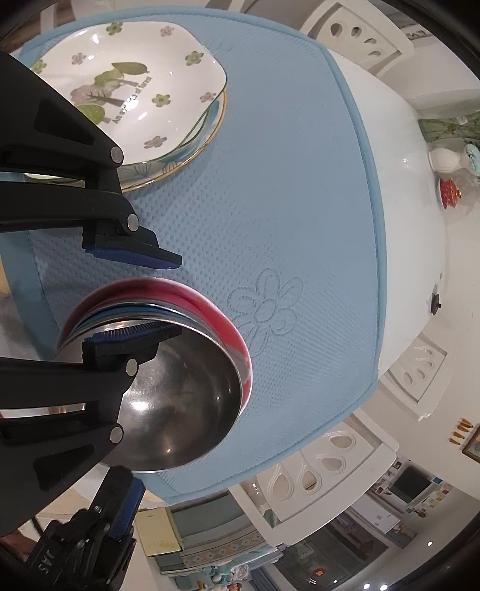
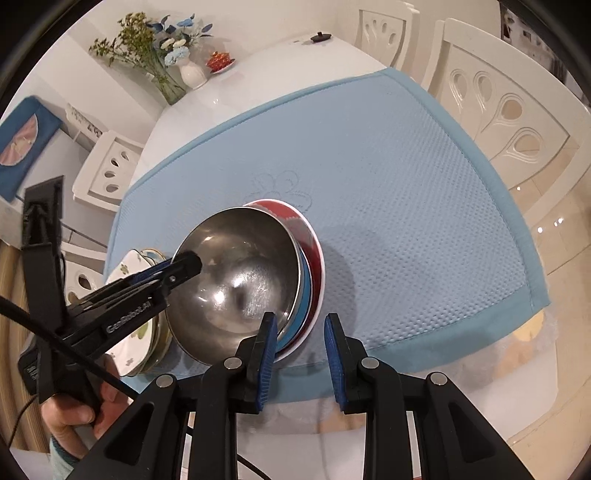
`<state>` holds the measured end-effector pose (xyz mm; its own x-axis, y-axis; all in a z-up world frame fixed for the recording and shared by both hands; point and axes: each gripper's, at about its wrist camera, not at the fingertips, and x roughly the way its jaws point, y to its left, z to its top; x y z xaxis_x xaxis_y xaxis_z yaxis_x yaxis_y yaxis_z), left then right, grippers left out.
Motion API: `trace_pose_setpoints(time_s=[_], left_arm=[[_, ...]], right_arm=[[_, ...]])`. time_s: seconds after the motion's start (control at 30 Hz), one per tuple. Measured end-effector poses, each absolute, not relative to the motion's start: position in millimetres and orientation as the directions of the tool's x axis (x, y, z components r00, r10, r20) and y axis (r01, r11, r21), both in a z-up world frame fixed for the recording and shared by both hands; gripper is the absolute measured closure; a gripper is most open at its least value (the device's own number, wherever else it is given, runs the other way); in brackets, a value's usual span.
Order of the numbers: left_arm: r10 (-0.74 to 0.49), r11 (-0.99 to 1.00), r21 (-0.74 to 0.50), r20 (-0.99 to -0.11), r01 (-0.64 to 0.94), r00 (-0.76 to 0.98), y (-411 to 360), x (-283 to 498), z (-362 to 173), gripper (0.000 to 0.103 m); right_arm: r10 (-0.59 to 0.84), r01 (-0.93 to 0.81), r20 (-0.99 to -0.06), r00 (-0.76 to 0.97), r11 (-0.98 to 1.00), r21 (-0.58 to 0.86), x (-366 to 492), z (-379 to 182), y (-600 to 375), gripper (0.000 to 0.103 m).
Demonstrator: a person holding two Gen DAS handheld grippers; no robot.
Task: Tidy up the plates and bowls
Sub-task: 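Lower the blue steel bowl into the magenta bowl and open both grippers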
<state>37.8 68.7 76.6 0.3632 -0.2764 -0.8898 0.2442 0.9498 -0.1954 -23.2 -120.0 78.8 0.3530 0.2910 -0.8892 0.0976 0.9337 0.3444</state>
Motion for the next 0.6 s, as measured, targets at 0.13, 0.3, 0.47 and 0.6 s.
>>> trace_pose_setpoints(time_s=[0.13,0.3,0.47,0.6], left_arm=[[-0.278,0.946,-0.19,-0.893,0.262,0.354,69,36,83,0.076],[-0.294,0.942,-0.202,-0.882,0.268,0.368,71,33,92,0.076],[-0.301,0.934,-0.19,-0.874,0.302,0.382,66,23,99,0.076],[-0.309,0.927,-0.187,-0.871,0.324,0.382,63,17,106,0.076]], right_arm=[[0.294,0.103,-0.889,0.351,0.931,0.349,-21,80,-122,0.079],[0.33,0.104,-0.884,0.332,0.918,0.382,-15,82,-122,0.079],[0.365,0.098,-0.866,0.341,0.903,0.419,-16,91,-125,0.079],[0.368,0.1,-0.856,0.362,0.898,0.428,-19,101,-124,0.078]])
